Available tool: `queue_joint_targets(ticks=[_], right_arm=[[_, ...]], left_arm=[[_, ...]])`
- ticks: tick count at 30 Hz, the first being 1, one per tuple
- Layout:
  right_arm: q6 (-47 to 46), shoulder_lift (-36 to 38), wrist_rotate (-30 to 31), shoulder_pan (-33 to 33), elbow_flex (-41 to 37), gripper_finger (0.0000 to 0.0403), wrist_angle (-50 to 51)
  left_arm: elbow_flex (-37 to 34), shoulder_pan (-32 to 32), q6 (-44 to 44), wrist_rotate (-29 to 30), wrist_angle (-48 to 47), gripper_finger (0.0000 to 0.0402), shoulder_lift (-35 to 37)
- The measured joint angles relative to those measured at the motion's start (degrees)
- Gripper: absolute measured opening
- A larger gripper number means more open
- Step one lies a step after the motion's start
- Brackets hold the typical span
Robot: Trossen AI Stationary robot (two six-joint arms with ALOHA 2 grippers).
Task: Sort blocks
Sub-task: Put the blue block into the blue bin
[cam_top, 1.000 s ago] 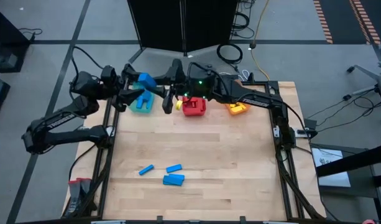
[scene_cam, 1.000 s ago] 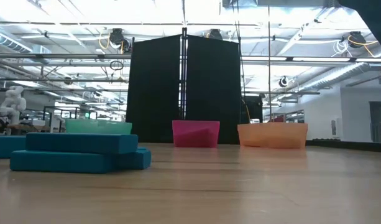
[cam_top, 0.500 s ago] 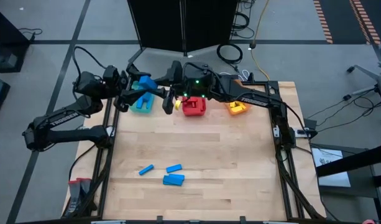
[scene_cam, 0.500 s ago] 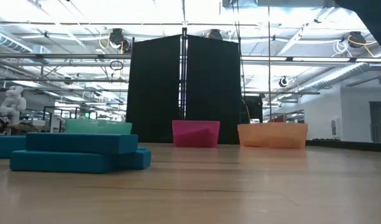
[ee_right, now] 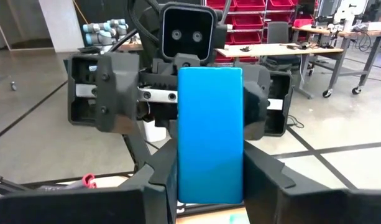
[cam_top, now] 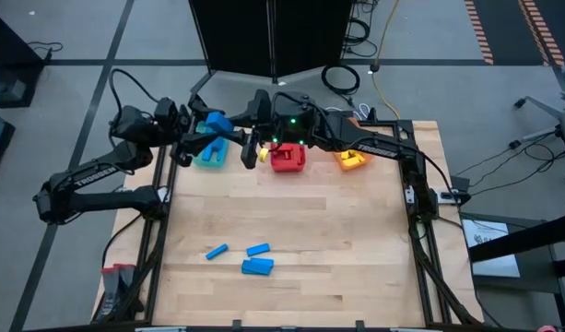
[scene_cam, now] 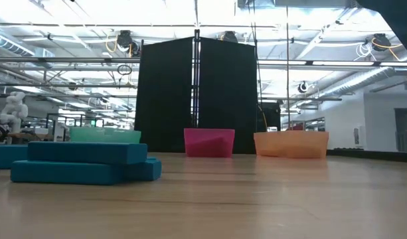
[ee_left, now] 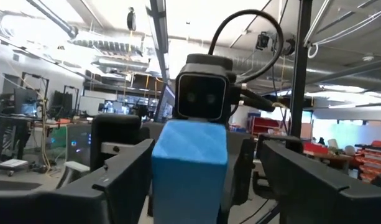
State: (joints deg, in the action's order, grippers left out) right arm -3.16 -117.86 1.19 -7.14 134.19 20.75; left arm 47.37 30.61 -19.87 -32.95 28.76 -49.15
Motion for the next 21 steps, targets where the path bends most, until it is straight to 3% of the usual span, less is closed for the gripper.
queue_joint_targets(ticks=[15, 21], right_arm=[[-0.9, 0.0, -0.9, 0.1, 0.0, 0.0109, 0.3], [-1.5, 0.0, -0.5, 0.1, 0.0, 0.0111, 0.3]], left_arm=[[0.0, 0.0, 4.0, 2.6, -0.5, 0.014, -0.1], [0.0, 0.0, 4.0, 2.4, -0.6, 0.0139, 0.0]])
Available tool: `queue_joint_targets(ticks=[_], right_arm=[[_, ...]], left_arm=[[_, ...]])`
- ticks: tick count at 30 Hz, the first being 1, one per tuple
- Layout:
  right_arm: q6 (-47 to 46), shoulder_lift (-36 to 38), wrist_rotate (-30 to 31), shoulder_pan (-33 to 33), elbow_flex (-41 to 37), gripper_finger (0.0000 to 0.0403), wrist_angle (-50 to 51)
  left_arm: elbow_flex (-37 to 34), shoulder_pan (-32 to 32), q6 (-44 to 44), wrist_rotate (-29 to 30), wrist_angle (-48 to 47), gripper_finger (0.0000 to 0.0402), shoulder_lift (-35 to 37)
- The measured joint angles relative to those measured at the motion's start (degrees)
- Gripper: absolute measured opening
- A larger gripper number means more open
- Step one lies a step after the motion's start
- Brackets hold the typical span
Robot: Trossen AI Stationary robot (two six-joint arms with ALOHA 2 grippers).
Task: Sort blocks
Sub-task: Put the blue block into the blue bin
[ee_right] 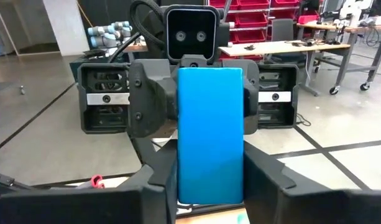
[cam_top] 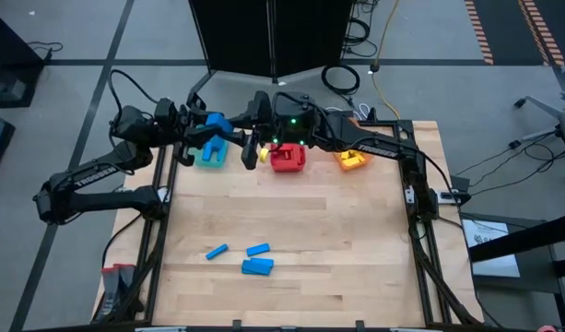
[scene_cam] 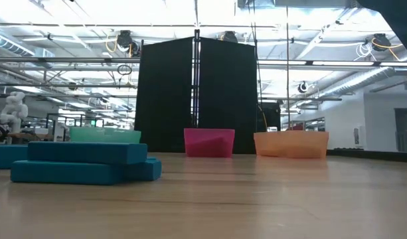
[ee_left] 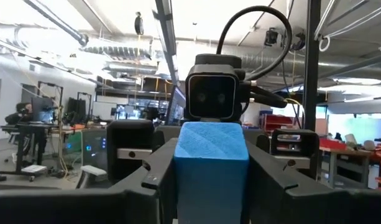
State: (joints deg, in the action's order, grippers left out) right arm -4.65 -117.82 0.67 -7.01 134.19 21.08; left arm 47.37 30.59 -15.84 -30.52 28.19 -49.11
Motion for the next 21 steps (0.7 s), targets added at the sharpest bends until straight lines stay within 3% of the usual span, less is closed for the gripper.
queue_joint_targets(ticks=[2, 8, 13, 15, 21], right_arm=[[-0.5, 0.0, 0.4, 0.0, 0.0, 0.014, 0.1], [-0.1, 0.8, 1.5, -0.1, 0.0, 0.0288, 3.2], [4.9, 6.3, 2.9, -0.5, 0.0, 0.0347, 18.7], [5.2, 9.1, 2.9, -1.0, 0.0, 0.0349, 25.0], [1.9, 16.8, 9.5, -1.2, 0.0, 0.0337, 39.2]], left_arm=[[0.0, 0.0, -0.1, 0.5, -0.2, 0.0139, 0.0], [0.0, 0.3, -0.1, 1.7, -0.7, 0.0139, 0.2], [0.0, 2.9, 1.3, 5.8, -8.7, 0.0139, 2.4], [0.0, 4.4, 3.6, 11.0, -16.9, 0.0139, 3.6], [0.0, 7.8, 4.4, 39.4, -43.6, 0.0139, 2.9]])
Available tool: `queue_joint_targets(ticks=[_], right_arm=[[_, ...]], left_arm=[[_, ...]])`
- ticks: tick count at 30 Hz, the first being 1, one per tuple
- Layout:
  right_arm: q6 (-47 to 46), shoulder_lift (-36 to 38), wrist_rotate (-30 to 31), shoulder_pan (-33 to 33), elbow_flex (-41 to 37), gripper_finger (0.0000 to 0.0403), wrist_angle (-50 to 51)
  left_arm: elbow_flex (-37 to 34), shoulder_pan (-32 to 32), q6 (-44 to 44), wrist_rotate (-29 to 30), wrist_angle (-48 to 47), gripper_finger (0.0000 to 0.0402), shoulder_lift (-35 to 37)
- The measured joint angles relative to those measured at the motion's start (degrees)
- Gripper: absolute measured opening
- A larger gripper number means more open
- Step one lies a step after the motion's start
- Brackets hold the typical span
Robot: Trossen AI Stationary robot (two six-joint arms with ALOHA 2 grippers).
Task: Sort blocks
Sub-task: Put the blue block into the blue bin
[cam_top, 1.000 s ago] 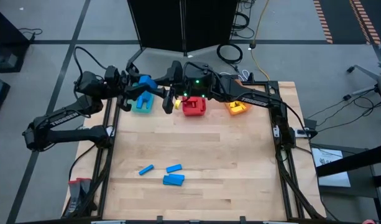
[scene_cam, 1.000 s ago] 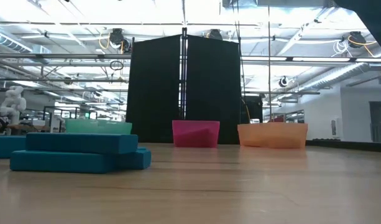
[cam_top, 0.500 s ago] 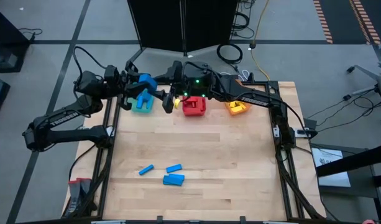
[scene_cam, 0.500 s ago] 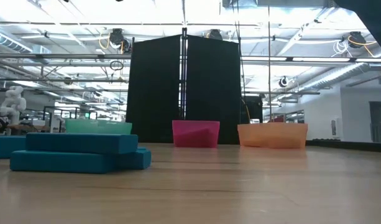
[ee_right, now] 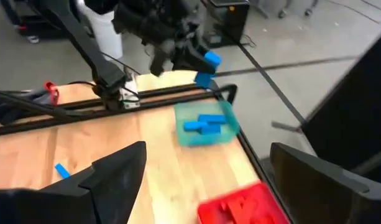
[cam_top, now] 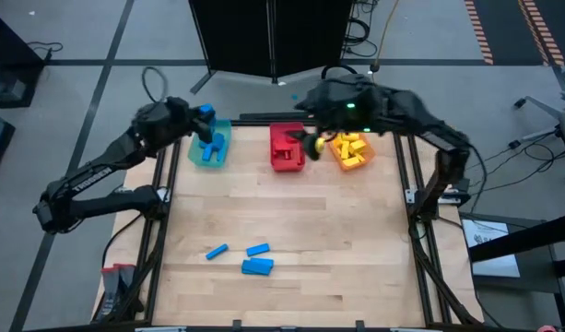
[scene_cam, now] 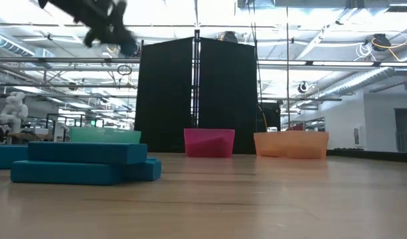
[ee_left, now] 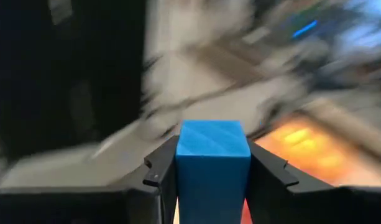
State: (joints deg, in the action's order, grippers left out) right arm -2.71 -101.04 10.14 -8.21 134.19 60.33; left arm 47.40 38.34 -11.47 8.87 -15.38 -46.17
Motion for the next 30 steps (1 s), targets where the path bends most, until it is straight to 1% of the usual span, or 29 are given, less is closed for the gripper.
queue_joint_targets(ticks=[1, 3, 7, 9, 11, 15, 19, 22, 26, 30], right_arm=[[-0.9, 1.2, 0.7, 0.0, 0.0, 0.0337, 1.4], [-3.0, 3.2, 1.7, 0.0, 0.0, 0.0336, 4.4], [-7.6, 6.1, 1.9, 0.2, 0.0, 0.0336, 7.9], [-9.2, 6.9, 1.7, 0.8, 0.0, 0.0336, 9.3], [-9.7, 7.3, 1.5, 1.7, 0.0, 0.0336, 10.4], [-9.7, 7.5, 1.5, 3.3, 0.0, 0.0336, 13.2], [-10.4, 7.4, 1.6, 4.4, 0.0, 0.0336, 17.1], [-11.8, 7.3, 1.8, 5.0, 0.0, 0.0336, 19.3], [-12.6, 7.3, 1.8, 5.8, 0.0, 0.0336, 20.3], [-12.6, 7.3, 1.8, 5.9, 0.0, 0.0336, 20.2]], left_arm=[[0.0, 0.5, -0.7, 2.5, -3.0, 0.0139, -0.9], [0.0, 1.6, -3.4, 5.1, -8.2, 0.0139, -3.1], [0.0, 3.5, -7.5, 10.8, -14.8, 0.0139, -8.8], [0.0, 4.2, -9.9, 12.6, -18.0, 0.0139, -12.0], [0.0, 4.5, -12.1, 12.7, -20.1, 0.0139, -15.2], [0.0, 4.2, -13.7, 12.6, -23.0, 0.0139, -21.0], [-1.6, 3.1, -15.4, 12.6, -22.9, 0.0139, -25.2], [-4.7, 2.6, -17.9, 12.6, -22.2, 0.0139, -27.0], [-9.2, 2.4, -18.3, 12.1, -21.2, 0.0139, -28.4], [-10.8, 2.3, -18.3, 12.0, -19.4, 0.0139, -28.3]])
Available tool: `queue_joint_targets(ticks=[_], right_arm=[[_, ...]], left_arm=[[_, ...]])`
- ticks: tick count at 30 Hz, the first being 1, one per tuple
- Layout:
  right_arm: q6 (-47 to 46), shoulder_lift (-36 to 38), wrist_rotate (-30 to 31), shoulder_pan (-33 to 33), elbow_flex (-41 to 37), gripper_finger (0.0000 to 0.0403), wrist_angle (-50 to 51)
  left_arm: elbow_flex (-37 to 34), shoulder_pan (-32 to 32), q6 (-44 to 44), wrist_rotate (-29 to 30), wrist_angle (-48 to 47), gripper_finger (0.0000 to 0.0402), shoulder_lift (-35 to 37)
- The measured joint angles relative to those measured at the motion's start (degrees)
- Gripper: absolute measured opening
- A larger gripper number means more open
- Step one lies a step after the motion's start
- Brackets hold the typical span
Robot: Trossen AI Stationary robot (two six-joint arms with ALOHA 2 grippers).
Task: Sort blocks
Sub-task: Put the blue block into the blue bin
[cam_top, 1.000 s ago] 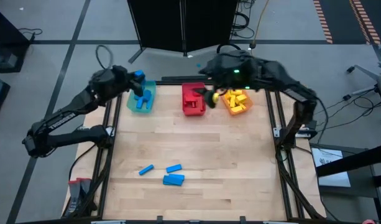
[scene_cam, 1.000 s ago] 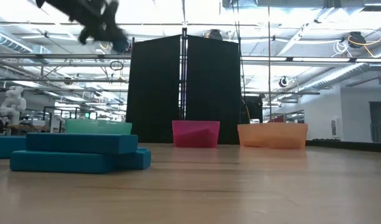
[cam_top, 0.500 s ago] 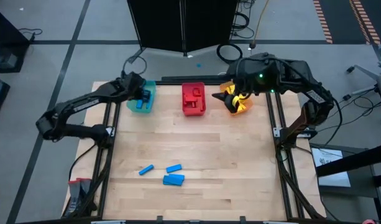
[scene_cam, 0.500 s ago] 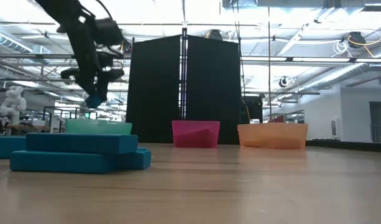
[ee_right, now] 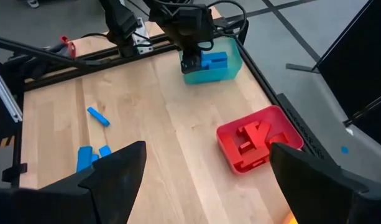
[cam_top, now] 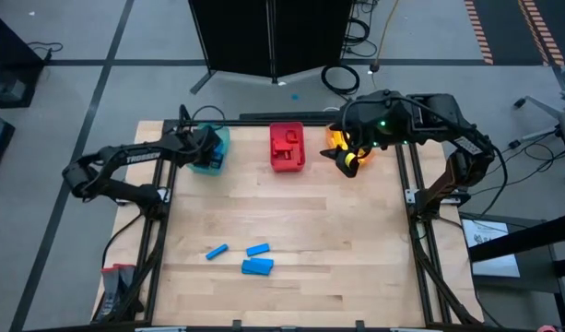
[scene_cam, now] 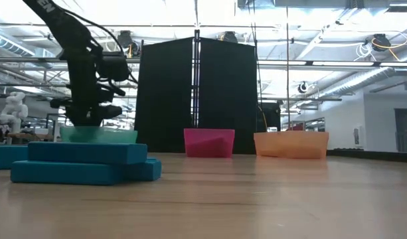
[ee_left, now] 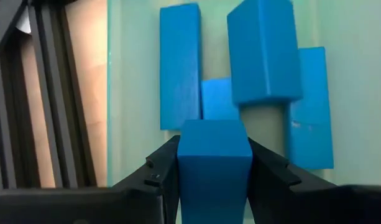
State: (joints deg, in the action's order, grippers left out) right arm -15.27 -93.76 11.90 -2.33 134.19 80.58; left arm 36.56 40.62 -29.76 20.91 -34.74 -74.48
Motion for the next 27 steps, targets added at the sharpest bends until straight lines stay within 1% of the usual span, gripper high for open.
queue_joint_targets(ticks=[2, 6, 9, 12, 14, 18, 21, 23, 27], right_arm=[[0.4, 0.0, 0.0, 0.0, 0.0, 0.0336, 0.0], [1.2, 0.0, 0.1, -0.1, 0.0, 0.0336, -0.1], [1.3, -0.1, -0.1, -0.1, 0.0, 0.0336, 0.0], [1.1, -0.3, -1.5, -0.1, 0.0, 0.0336, 0.3], [1.1, -0.5, -2.6, -0.1, 0.0, 0.0336, 0.8], [1.1, -1.0, -4.9, 0.3, -0.1, 0.0336, 1.0], [1.1, -1.5, -5.0, 0.6, -0.1, 0.0336, 1.5], [0.9, -1.6, -5.0, 0.6, -0.1, 0.0336, 2.2], [0.9, -2.0, -4.9, 0.6, -0.1, 0.0336, 3.2]], left_arm=[[0.0, 0.0, 0.0, 0.3, 0.8, 0.0156, 0.3], [0.0, 0.0, 0.3, -0.6, 4.2, 0.0216, 0.9], [0.3, 0.0, 1.9, -2.9, 6.1, 0.0258, 1.4], [2.1, 0.0, 4.3, -4.8, 5.7, 0.0294, 1.4], [4.0, 0.0, 5.7, -8.1, 4.3, 0.0311, 1.9], [10.0, -0.5, 12.9, -14.1, 2.6, 0.0322, 5.4], [15.9, -1.6, 17.9, -22.1, -1.7, 0.0323, 9.9], [19.9, -3.2, 18.2, -26.6, -6.7, 0.0323, 13.5], [24.5, -8.9, 17.7, -27.4, -18.0, 0.0323, 19.7]])
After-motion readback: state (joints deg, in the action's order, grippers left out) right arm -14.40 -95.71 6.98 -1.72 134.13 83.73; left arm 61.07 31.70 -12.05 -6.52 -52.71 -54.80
